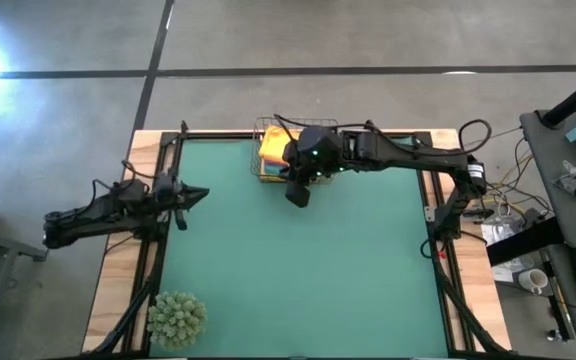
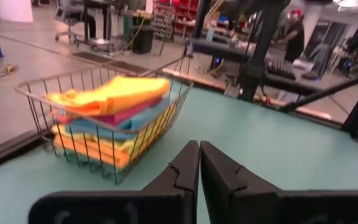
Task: Fold microfiber towels
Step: Return to Home Position
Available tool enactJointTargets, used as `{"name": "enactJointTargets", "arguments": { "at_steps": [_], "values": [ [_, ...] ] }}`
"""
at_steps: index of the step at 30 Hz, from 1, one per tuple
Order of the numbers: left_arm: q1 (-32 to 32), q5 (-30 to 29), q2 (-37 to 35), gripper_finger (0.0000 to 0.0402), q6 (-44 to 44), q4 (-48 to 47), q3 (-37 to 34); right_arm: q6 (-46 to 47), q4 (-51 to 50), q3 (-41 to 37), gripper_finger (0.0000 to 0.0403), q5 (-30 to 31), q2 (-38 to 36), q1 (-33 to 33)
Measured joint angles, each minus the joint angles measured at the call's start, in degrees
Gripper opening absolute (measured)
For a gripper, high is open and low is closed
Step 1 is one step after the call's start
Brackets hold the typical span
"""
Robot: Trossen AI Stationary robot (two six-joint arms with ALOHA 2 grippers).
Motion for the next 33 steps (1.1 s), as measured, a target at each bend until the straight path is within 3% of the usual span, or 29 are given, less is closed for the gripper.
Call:
{"name": "enactJointTargets", "arguments": {
  "at_steps": [8, 18, 23, 33],
  "values": [
    [0.0, 0.0, 1.1, 0.0, -0.1, 9.3, -7.0, -2.2, -2.8, -0.1, 0.0043, 0.0, -4.6, 0.3],
    [0.1, 0.2, 4.4, 0.0, -6.4, 24.1, -14.1, -7.9, -8.5, -3.3, 0.0043, 0.4, -21.6, 0.3],
    [0.1, -0.6, 7.5, 0.0, -6.2, 24.5, -14.1, -5.0, -2.5, -17.2, 0.0043, 0.4, -34.7, 0.4],
    [0.1, -0.6, 13.2, 0.0, -5.9, 24.6, -14.2, 2.8, 25.9, -55.1, 0.0043, 0.4, -54.6, 0.4]
  ]
}}
